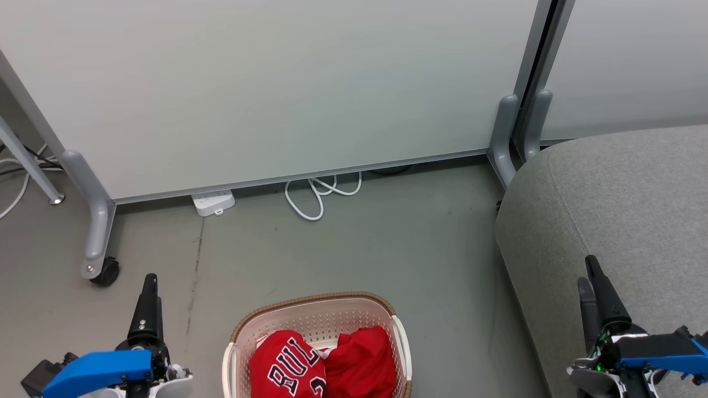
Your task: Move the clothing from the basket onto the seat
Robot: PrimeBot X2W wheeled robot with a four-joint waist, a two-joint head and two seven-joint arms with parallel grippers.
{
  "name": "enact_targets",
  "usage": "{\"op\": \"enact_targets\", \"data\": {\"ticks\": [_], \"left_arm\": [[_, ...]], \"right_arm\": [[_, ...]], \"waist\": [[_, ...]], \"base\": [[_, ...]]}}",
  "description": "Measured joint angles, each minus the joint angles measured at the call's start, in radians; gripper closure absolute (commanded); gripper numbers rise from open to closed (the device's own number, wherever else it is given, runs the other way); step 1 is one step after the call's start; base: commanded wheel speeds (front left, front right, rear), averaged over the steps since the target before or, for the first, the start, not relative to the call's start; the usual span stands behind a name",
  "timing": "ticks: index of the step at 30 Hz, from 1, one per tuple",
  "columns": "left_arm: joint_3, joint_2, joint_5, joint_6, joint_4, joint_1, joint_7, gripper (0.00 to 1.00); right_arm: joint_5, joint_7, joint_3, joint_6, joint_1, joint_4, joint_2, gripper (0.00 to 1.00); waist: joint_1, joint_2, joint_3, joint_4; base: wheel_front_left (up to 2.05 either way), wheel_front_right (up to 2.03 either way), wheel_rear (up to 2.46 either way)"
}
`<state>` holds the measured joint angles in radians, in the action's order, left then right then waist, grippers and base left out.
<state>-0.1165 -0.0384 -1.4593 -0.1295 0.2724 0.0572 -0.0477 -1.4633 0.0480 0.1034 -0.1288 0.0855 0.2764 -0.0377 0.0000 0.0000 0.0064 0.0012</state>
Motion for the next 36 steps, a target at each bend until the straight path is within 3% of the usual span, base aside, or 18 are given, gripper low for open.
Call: {"op": "enact_targets", "data": {"ticks": [24, 36], "left_arm": [[0.084, -0.002, 0.503, 0.051, -0.07, 0.011, 0.091, 0.0], [0.119, -0.005, 0.691, 0.06, -0.059, 0.019, 0.13, 0.0]], "right_arm": [[0.459, -0.093, -0.072, 0.0, 0.003, -0.049, -0.001, 0.0], [0.638, -0.13, -0.103, 0.0, 0.003, -0.036, -0.002, 0.0]], "waist": [[0.0001, 0.0, 0.007, 0.006], [0.0001, 0.0, 0.008, 0.01]], "base": [[0.0, 0.0, 0.0], [0.0, 0.0, 0.0]]}}
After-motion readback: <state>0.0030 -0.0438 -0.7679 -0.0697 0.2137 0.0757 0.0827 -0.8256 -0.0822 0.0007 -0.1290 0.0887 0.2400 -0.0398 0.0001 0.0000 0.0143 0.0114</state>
